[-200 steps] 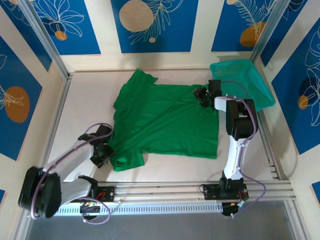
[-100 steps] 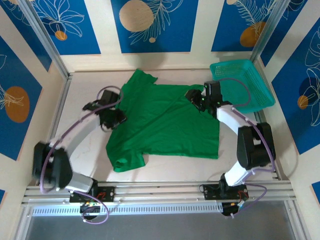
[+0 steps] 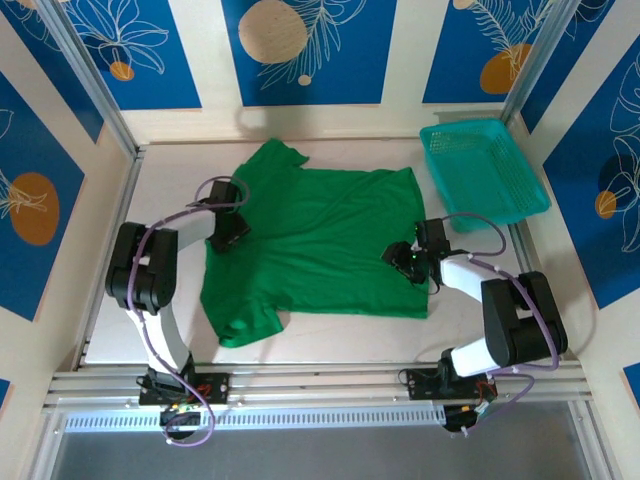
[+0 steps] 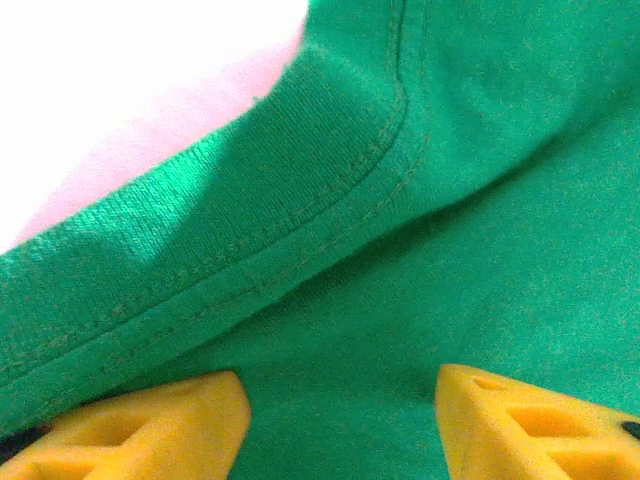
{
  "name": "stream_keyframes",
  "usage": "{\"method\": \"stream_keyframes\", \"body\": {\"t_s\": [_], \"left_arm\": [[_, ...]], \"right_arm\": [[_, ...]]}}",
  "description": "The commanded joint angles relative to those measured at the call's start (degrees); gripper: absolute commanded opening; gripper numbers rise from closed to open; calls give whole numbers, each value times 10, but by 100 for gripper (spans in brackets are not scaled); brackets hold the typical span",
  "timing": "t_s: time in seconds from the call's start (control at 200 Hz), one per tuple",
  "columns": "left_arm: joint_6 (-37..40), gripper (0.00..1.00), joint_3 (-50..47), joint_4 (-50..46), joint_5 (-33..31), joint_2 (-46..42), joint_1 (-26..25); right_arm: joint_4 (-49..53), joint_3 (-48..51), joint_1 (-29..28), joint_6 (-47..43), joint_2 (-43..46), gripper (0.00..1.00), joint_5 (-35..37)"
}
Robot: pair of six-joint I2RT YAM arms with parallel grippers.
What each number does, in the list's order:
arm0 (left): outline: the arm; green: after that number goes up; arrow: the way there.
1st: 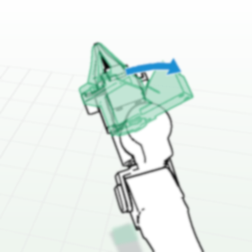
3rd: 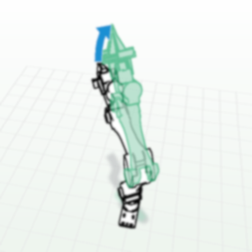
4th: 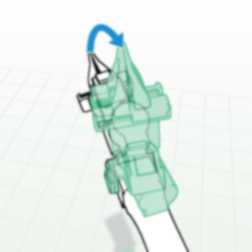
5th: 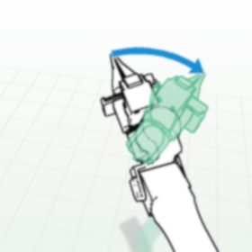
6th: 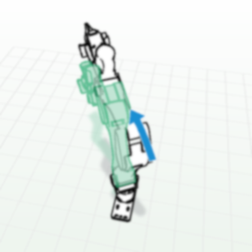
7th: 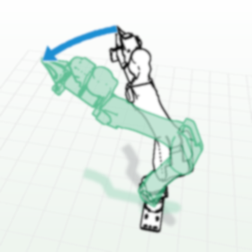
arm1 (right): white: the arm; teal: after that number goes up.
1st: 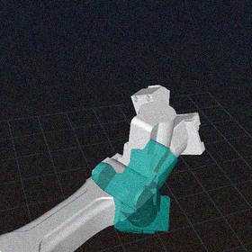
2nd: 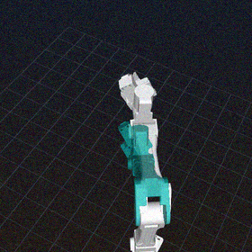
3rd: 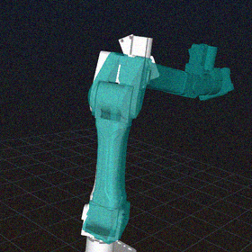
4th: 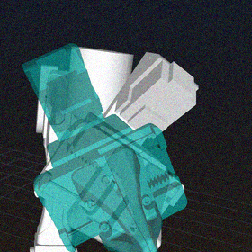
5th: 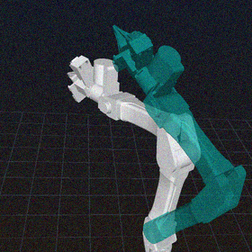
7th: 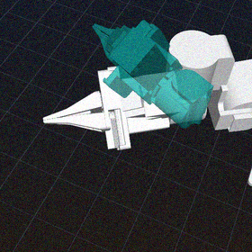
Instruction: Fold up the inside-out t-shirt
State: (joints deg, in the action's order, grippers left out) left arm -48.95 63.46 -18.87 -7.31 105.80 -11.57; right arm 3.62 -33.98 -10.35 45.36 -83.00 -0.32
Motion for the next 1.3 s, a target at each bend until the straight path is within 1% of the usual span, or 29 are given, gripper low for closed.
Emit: {"method": "stream_keyframes", "body": {"t_s": [0.0,0.08,0.17,0.215,0.265,0.315,0.375,0.435,0.505,0.545,0.585,0.63,0.67,0.695,0.75,0.776,0.821,0.886,0.931,0.976,1.051,1.111,1.226,1.296], "left_arm": [[8,60,-61,-27,-50,-14,31],[20,64,-78,-14,-21,-20,70],[46,68,-69,-1,51,1,105],[52,71,-61,-7,82,4,115],[56,72,-63,-11,96,-15,116],[58,73,-72,-13,93,-52,112],[57,75,-73,-36,71,-98,102],[49,75,-59,-109,47,-139,95],[41,75,-50,-207,38,-178,88],[33,75,-64,-242,45,-203,83],[32,74,-86,-266,71,-230,76],[30,74,-117,-287,90,-269,58],[20,73,-143,-312,86,-308,32],[2,72,-156,-334,67,-334,11],[-73,68,-172,-414,-23,-380,-41],[-99,65,-175,-447,-49,-393,-60],[-128,64,-180,-491,-60,-404,-76],[-154,63,-190,-535,-59,-399,-82],[-157,63,-201,-542,-65,-391,-82],[-160,63,-215,-532,-66,-385,-83],[-170,63,-251,-498,-35,-379,-79],[-177,63,-272,-475,-9,-384,-80],[-195,64,-283,-484,-12,-408,-79],[-207,63,-308,-457,25,-418,-80]], "right_arm": [[-6,-8,-4,-8,-16,54,-9],[-18,-18,-6,4,-32,54,-11],[-7,-53,-7,0,-62,54,-15],[16,-77,-7,-6,-68,54,-10],[42,-102,-12,-27,-63,54,-7],[73,-124,-19,-51,-47,55,13],[125,-149,-33,-70,-19,56,74],[174,-164,-47,-80,14,58,125],[234,-174,-50,-69,51,66,135],[271,-175,-50,-46,69,69,130],[303,-164,-47,-5,85,78,111],[326,-145,-43,36,106,78,70],[345,-125,-39,73,126,79,42],[351,-109,-36,94,138,78,25],[351,-72,-32,129,164,78,-7],[354,-57,-31,148,177,78,-11],[361,-37,-31,182,192,78,-14],[383,-19,-30,250,202,75,-14],[399,-10,-30,302,204,70,-19],[381,3,-30,321,203,67,-31],[358,19,-34,349,197,64,-40],[350,20,-40,358,191,63,-33],[349,17,-52,369,181,64,0],[332,18,-55,378,170,64,5]]}}
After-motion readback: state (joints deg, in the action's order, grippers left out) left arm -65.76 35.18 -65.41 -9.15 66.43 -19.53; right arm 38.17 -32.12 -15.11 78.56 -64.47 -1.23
